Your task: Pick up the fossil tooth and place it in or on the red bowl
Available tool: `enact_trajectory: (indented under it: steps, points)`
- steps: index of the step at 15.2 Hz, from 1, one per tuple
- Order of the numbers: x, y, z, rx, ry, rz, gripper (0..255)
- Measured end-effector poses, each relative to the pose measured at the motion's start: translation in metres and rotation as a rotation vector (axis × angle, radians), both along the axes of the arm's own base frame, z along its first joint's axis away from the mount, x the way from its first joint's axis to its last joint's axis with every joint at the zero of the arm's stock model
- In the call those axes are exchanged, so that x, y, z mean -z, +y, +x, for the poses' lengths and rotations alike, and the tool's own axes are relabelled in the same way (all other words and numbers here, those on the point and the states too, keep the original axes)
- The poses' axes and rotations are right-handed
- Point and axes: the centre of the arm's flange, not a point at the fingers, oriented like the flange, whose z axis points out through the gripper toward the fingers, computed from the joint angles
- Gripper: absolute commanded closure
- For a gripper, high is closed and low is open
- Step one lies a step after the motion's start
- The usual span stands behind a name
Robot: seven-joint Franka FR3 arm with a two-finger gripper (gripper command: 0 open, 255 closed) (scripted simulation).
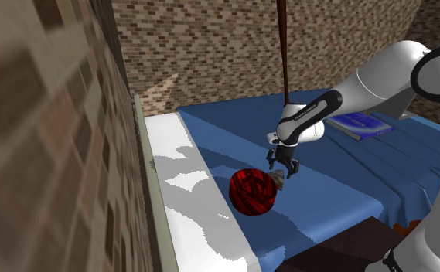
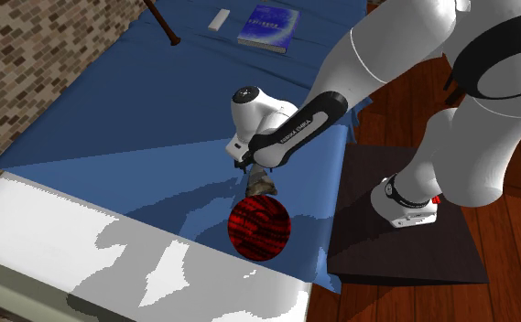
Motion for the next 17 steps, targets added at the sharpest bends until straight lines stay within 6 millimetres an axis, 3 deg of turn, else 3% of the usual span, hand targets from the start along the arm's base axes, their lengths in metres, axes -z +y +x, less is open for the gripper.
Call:
enact_trajectory:
  steps: [5,6,17]
  points:
    - [0.0019,0.0004,0.0003,0.000,-0.001,0.000,0]
    - [0.0019,0.0004,0.0003,0.000,-0.001,0.000,255]
    - [0.0001,0.0001,-0.0001,0.000,-0.001,0.000,255]
